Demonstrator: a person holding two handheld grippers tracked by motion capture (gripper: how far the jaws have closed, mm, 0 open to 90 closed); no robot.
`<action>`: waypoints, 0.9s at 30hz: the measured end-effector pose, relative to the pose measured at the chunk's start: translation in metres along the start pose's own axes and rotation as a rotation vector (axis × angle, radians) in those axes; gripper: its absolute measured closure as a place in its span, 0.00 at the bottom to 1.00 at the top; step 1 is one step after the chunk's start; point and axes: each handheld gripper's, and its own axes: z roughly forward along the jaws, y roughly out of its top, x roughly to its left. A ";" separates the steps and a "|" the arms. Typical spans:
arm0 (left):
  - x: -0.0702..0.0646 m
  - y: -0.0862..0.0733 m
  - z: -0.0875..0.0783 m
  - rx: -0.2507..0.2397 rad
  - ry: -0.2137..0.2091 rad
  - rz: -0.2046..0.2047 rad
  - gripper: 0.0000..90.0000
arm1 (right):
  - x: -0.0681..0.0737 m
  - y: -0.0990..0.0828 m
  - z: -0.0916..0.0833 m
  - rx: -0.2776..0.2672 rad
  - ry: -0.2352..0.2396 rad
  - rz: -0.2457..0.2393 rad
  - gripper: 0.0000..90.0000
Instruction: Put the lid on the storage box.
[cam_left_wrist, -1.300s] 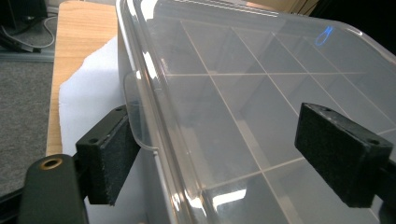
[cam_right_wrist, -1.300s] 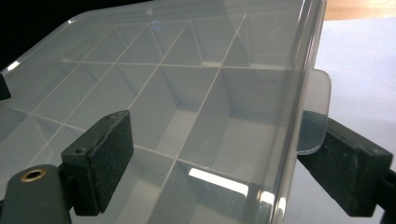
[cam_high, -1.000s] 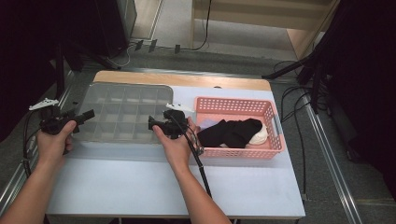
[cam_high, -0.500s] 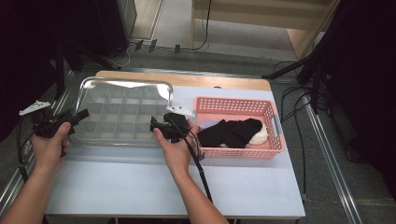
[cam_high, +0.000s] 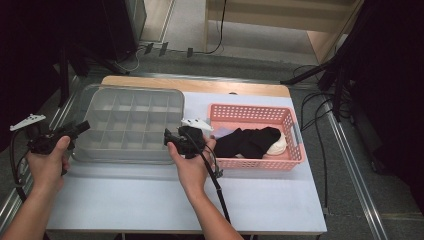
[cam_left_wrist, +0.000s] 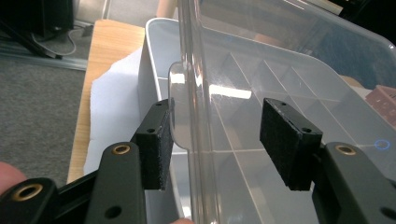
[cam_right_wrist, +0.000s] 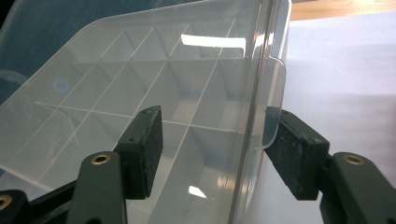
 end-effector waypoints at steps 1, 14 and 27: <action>0.000 -0.001 -0.001 -0.001 0.000 0.004 0.52 | 0.000 -0.001 -0.001 -0.007 0.000 -0.006 0.43; -0.004 -0.010 -0.015 -0.017 -0.005 0.026 0.53 | 0.007 -0.013 -0.012 -0.040 -0.023 -0.046 0.43; -0.001 -0.021 -0.020 -0.031 -0.016 0.015 0.53 | 0.011 -0.021 -0.015 -0.020 -0.025 -0.068 0.41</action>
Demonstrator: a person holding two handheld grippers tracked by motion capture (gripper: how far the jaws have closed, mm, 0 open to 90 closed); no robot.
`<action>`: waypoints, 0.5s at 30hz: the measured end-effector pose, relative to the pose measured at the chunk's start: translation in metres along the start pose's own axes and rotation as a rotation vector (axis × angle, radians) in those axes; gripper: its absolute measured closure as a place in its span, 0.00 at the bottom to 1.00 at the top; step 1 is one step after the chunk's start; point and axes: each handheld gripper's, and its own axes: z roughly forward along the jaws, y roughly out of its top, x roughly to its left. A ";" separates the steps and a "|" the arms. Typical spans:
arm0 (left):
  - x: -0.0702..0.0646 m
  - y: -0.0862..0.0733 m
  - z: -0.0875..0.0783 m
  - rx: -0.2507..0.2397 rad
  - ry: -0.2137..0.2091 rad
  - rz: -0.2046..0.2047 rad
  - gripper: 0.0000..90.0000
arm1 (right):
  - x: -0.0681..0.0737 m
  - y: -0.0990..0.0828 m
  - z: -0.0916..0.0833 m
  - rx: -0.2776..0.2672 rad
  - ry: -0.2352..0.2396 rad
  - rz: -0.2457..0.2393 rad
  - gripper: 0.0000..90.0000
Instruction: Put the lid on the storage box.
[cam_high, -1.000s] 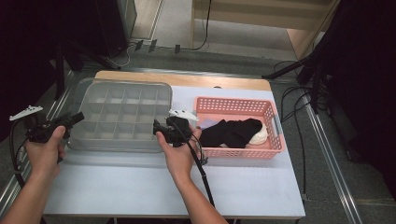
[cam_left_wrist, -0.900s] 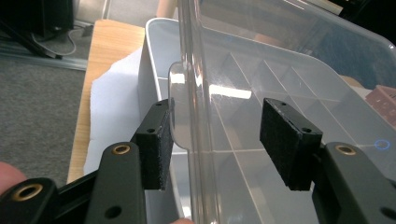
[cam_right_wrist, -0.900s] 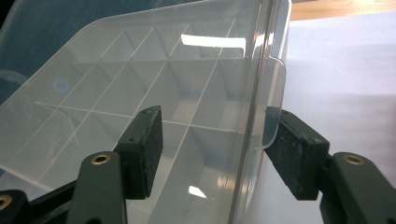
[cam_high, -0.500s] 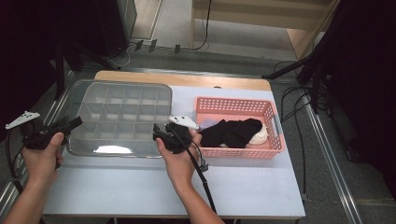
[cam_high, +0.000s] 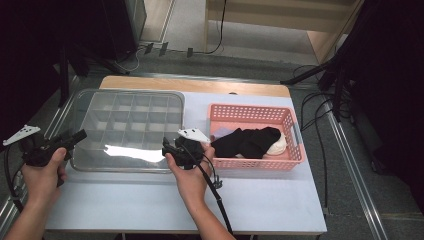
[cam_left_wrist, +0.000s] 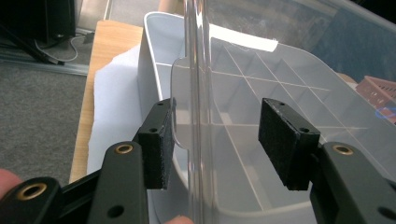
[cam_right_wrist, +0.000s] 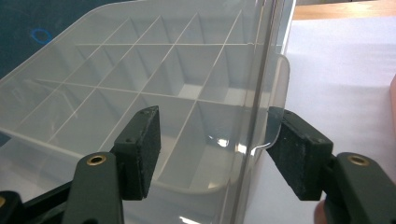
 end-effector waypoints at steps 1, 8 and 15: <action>0.000 -0.001 0.000 -0.004 -0.001 -0.001 0.53 | -0.001 -0.001 0.000 -0.006 0.004 0.001 0.41; -0.002 -0.006 -0.005 0.002 0.003 0.007 0.53 | -0.002 -0.008 -0.004 -0.017 0.011 0.001 0.42; -0.002 -0.009 -0.009 0.009 0.005 0.003 0.54 | 0.001 -0.013 -0.006 -0.019 0.010 -0.004 0.43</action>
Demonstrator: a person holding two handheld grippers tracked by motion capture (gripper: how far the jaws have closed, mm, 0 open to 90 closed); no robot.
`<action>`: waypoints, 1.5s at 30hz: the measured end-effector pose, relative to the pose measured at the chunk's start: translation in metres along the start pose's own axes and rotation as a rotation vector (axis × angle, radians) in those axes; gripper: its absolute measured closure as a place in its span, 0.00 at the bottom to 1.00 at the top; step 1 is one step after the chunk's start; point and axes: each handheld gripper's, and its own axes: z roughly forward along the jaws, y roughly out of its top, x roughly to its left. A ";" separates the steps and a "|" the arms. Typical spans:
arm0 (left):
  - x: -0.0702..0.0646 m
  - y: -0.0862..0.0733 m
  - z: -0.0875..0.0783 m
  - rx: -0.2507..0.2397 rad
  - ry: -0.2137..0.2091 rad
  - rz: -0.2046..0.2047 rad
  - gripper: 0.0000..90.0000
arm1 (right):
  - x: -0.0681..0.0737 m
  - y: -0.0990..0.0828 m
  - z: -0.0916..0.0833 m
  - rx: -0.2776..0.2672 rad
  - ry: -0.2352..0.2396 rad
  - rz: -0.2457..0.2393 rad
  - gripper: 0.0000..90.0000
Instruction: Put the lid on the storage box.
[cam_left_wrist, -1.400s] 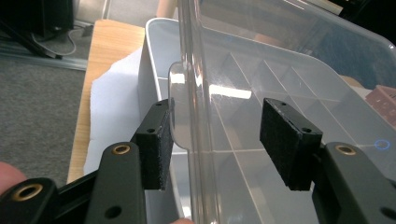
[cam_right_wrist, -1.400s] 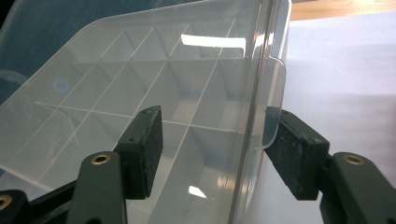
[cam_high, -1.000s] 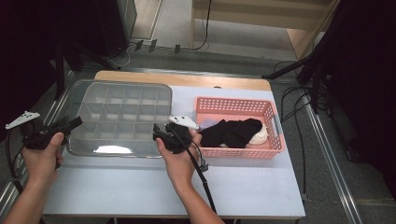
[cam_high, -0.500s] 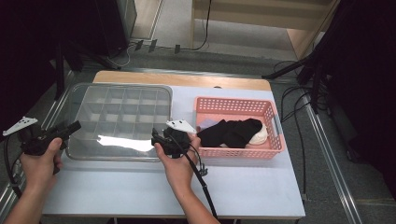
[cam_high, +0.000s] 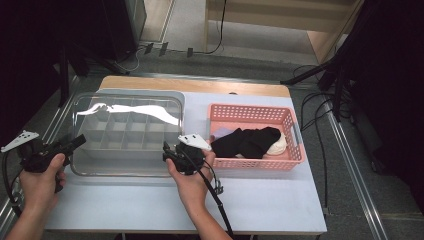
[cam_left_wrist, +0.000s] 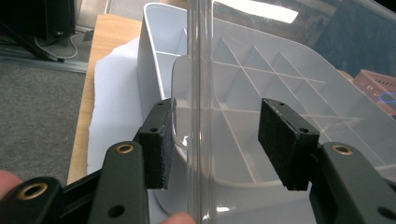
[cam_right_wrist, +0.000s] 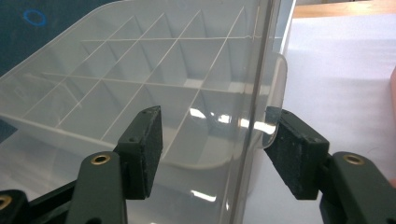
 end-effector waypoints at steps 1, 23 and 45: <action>0.000 0.000 0.000 0.000 0.000 0.000 0.54 | 0.000 0.000 0.000 0.000 0.000 0.000 0.43; 0.000 -0.010 -0.006 0.002 0.000 0.000 0.54 | 0.002 -0.014 -0.007 0.019 0.006 -0.002 0.45; 0.001 -0.019 -0.012 0.020 0.000 -0.002 0.54 | 0.005 -0.024 -0.010 0.031 -0.006 -0.010 0.47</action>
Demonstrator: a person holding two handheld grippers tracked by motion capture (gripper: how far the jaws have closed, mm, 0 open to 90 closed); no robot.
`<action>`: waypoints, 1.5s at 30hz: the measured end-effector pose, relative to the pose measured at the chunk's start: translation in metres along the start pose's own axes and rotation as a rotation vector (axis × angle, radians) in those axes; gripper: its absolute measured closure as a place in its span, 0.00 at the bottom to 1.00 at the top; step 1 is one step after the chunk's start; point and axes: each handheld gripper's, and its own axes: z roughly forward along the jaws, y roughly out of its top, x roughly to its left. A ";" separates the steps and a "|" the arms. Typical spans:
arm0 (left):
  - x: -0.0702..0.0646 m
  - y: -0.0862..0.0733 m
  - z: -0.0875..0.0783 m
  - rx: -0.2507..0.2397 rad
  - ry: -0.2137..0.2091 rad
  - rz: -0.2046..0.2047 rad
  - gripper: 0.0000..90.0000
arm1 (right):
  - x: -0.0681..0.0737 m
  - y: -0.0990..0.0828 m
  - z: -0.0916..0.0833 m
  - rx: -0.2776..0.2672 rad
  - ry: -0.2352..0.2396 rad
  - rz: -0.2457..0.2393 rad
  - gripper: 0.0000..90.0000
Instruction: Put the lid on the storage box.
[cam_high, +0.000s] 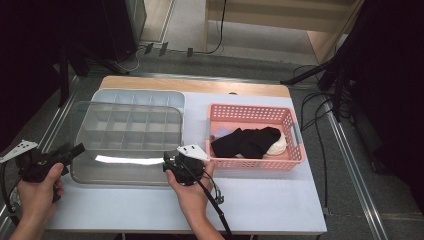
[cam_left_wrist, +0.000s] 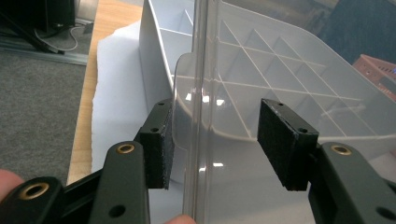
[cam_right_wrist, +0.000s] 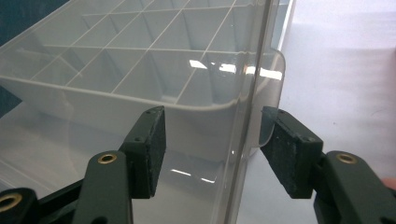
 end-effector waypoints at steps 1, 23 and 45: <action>0.000 -0.001 0.000 0.002 0.000 0.003 0.54 | 0.000 -0.001 0.000 0.000 0.001 0.000 0.47; 0.007 -0.007 -0.003 0.007 0.023 0.031 0.42 | -0.006 -0.008 -0.005 0.005 0.030 -0.012 0.46; 0.002 -0.007 -0.006 0.018 0.020 0.045 0.53 | -0.009 -0.007 -0.012 0.009 0.053 -0.010 0.62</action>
